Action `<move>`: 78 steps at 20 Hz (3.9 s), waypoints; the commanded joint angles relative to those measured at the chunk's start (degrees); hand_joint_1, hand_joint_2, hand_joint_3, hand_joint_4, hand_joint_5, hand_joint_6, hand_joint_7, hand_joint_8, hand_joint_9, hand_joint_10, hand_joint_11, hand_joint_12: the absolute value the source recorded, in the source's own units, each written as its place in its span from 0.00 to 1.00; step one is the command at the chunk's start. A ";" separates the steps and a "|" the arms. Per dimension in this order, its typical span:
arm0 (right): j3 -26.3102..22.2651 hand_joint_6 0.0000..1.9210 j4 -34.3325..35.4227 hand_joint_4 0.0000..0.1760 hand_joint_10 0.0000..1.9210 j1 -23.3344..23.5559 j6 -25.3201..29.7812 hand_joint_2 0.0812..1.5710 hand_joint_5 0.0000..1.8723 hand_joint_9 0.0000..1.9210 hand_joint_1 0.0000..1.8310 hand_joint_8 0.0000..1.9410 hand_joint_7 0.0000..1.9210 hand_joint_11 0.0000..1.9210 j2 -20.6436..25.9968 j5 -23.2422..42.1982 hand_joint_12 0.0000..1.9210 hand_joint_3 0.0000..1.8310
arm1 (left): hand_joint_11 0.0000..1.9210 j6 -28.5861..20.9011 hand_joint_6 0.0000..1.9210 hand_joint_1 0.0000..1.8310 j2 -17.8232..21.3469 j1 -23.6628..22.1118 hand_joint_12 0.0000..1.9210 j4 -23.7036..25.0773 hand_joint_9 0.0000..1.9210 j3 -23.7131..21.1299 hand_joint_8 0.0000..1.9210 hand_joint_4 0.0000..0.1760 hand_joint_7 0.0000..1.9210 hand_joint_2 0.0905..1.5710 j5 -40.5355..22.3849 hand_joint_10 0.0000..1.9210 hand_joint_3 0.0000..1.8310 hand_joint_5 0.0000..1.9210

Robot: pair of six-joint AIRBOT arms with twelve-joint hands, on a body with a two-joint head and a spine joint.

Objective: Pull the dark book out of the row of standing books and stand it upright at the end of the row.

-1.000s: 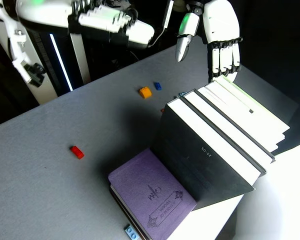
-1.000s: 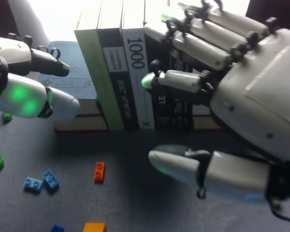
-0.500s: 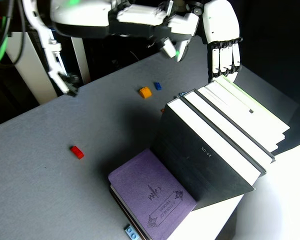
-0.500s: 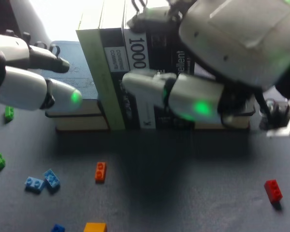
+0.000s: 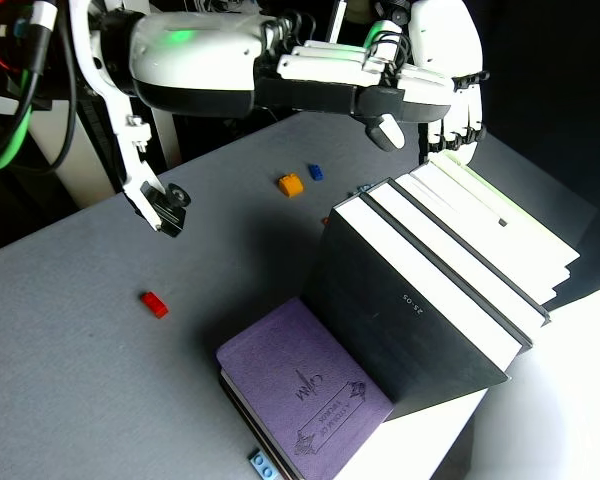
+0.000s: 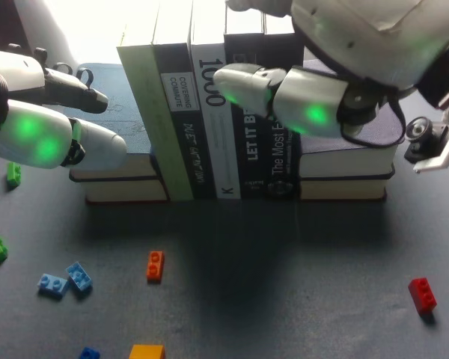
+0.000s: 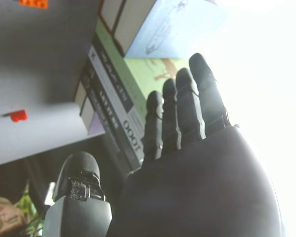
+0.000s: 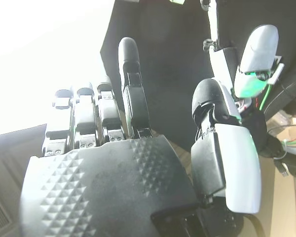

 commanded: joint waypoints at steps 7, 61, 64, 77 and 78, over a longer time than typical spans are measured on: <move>3.50 0.12 -2.41 0.07 0.00 -1.39 3.38 0.75 0.27 0.00 0.00 0.01 0.03 0.00 -1.40 6.50 0.00 0.00 | 0.06 2.21 0.00 0.01 0.62 -0.80 0.20 1.54 0.10 0.41 0.00 0.13 0.10 0.75 -3.60 0.00 0.00 0.11; -20.26 0.12 8.59 0.00 0.00 -6.69 -4.99 0.76 0.25 0.00 0.00 0.00 0.06 0.00 4.03 20.44 0.00 0.00 | 0.08 0.57 0.00 0.00 1.00 -1.32 0.15 1.61 0.11 0.42 0.00 0.11 0.10 0.75 -3.26 0.00 0.00 0.10; -18.71 0.12 8.72 0.00 0.00 -8.03 -4.43 0.76 0.24 0.00 0.00 0.00 0.05 0.00 3.42 20.67 0.00 0.00 | 0.09 0.57 0.00 0.00 1.00 -1.32 0.15 1.61 0.10 0.42 0.00 0.11 0.10 0.74 -3.26 0.00 0.00 0.11; -19.95 0.12 9.49 0.00 0.00 -12.96 -6.87 0.76 0.24 0.00 0.00 0.00 0.06 0.00 3.59 19.34 0.00 0.00 | 0.08 0.55 0.00 0.00 1.00 -1.32 0.13 1.61 0.10 0.41 0.00 0.11 0.09 0.75 -3.13 0.00 0.00 0.10; -20.75 0.12 9.49 0.00 0.00 -13.08 -7.30 0.76 0.24 0.00 0.00 0.00 0.06 0.00 3.93 19.55 0.00 0.00 | 0.08 0.55 0.00 0.00 1.00 -1.32 0.13 1.61 0.10 0.41 0.00 0.11 0.09 0.76 -3.13 0.00 0.00 0.10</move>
